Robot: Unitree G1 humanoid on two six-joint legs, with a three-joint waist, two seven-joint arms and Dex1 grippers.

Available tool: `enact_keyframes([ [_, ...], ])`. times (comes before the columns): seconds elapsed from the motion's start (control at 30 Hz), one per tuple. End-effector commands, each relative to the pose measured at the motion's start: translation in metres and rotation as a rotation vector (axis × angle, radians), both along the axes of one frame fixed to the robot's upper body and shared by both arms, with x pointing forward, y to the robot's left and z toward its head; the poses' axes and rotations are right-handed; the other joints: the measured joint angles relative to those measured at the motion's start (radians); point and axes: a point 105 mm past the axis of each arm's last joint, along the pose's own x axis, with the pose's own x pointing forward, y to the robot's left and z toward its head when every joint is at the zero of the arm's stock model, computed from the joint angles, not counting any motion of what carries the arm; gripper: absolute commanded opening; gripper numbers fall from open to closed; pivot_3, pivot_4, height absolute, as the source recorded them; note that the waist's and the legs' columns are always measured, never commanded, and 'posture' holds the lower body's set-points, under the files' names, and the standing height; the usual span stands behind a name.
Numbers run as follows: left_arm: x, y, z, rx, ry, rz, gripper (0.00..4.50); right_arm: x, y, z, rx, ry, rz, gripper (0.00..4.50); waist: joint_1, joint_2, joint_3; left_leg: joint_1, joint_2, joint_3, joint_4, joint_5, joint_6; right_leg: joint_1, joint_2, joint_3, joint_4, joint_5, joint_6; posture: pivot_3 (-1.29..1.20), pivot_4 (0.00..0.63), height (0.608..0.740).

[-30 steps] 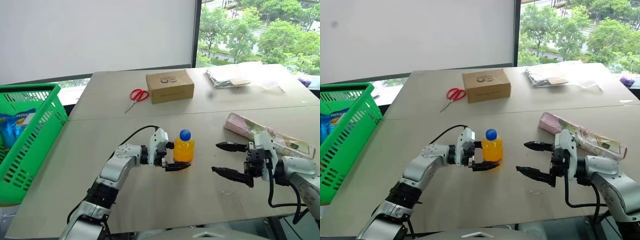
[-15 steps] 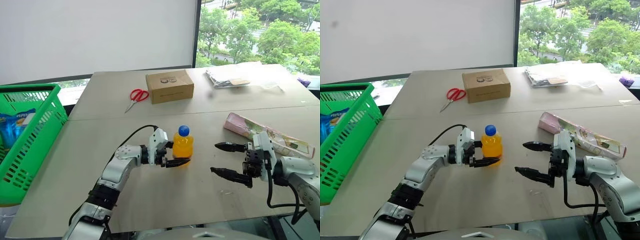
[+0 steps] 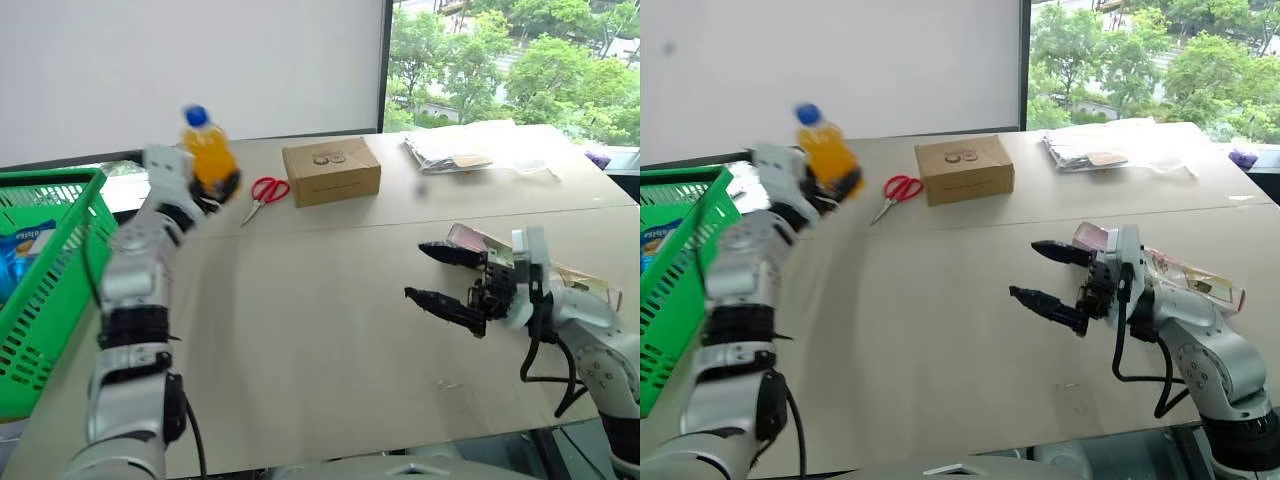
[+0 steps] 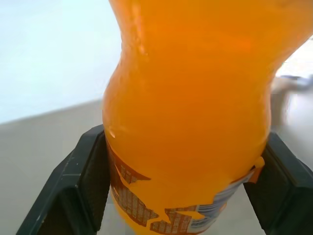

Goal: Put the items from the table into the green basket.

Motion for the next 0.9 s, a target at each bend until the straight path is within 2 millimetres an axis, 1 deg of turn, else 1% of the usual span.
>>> enact_keyframes([
  [0.03, -0.023, 0.069, 0.055, 0.043, -0.091, 0.276, 3.09, 0.006, 0.009, 0.023, 0.050, -0.062, 0.026, 4.50, -0.003, -0.001, 0.000, 0.000, 0.000, 0.000, -0.001, 0.000, 0.000, -0.002, 0.001, 0.001, 0.000, 0.000, 0.000, -0.06, 0.000, 0.740],
  [0.13, -0.043, 0.105, 0.071, 0.120, -0.062, 0.403, 3.09, 0.014, 0.019, 0.033, 0.077, -0.079, 0.053, 4.50, 0.008, -0.003, 0.000, 0.000, 0.000, 0.000, -0.004, 0.000, -0.001, -0.003, 0.001, 0.001, -0.001, 0.000, -0.001, -0.01, 0.000, 0.740],
  [0.2, -0.055, 0.127, 0.073, 0.137, -0.030, 0.473, 3.09, 0.019, 0.027, 0.041, 0.094, -0.094, 0.067, 4.50, 0.025, -0.004, -0.001, 0.000, -0.001, 0.000, -0.005, 0.000, -0.001, -0.003, 0.000, 0.001, -0.001, 0.000, -0.001, 0.01, 0.000, 0.740],
  [0.3, -0.074, 0.154, 0.070, 0.123, 0.021, 0.560, 3.09, 0.022, 0.038, 0.054, 0.133, -0.115, 0.101, 4.50, 0.044, -0.005, -0.001, 0.000, -0.001, 0.000, -0.006, 0.000, -0.001, -0.004, -0.001, 0.000, -0.001, 0.000, -0.001, 0.04, 0.000, 0.740],
  [0.4, -0.087, 0.169, 0.058, 0.116, 0.093, 0.609, 3.09, 0.019, 0.045, 0.069, 0.179, -0.125, 0.153, 4.50, 0.065, -0.008, -0.002, 0.000, -0.001, 0.000, -0.006, 0.000, -0.001, -0.004, -0.001, 0.000, 0.000, 0.000, -0.001, 0.07, 0.000, 0.740],
  [0.43, -0.090, 0.172, 0.054, 0.115, 0.107, 0.619, 3.09, 0.018, 0.047, 0.071, 0.184, -0.125, 0.169, 4.50, 0.072, -0.009, -0.003, 0.000, -0.001, 0.000, -0.006, 0.000, -0.001, -0.004, -0.001, 0.000, 0.000, 0.000, -0.001, 0.07, 0.000, 0.740],
  [0.57, -0.103, 0.184, 0.034, 0.121, 0.165, 0.664, 3.09, 0.013, 0.054, 0.068, 0.132, -0.137, 0.220, 4.50, 0.092, -0.013, -0.005, 0.000, -0.002, 0.000, -0.007, 0.000, -0.001, -0.004, -0.001, 0.000, -0.001, 0.001, -0.001, 0.08, 0.000, 0.740],
  [0.7, -0.101, 0.183, 0.026, 0.110, 0.176, 0.659, 3.09, 0.013, 0.053, 0.064, 0.107, -0.142, 0.225, 4.50, 0.109, -0.018, -0.008, 0.000, -0.001, 0.000, -0.007, 0.000, -0.001, -0.004, -0.001, -0.001, 0.000, 0.001, -0.002, 0.08, 0.000, 0.740],
  [0.73, -0.098, 0.180, 0.026, 0.104, 0.175, 0.646, 4.14, 0.013, 0.053, 0.062, 0.099, -0.142, 0.225, 4.50, 0.111, -0.019, -0.009, 0.000, -0.001, 0.000, -0.007, 0.000, -0.001, -0.004, -0.001, -0.001, -0.001, 0.001, -0.002, 0.08, 0.000, 0.740],
  [0.77, -0.096, 0.178, 0.026, 0.100, 0.173, 0.637, 4.45, 0.013, 0.053, 0.060, 0.094, -0.142, 0.224, 4.50, 0.113, -0.020, -0.010, 0.000, -0.001, 0.000, -0.007, 0.000, -0.001, -0.004, -0.001, -0.001, -0.001, 0.001, -0.002, 0.08, 0.000, 0.740],
  [0.9, -0.092, 0.178, 0.024, 0.129, 0.187, 0.652, 4.45, 0.013, 0.049, 0.055, 0.077, -0.139, 0.208, 4.50, 0.114, -0.022, -0.011, 0.001, -0.002, 0.001, -0.007, 0.000, -0.001, -0.003, -0.002, -0.001, 0.000, 0.001, -0.002, 0.08, 0.000, 0.740],
])
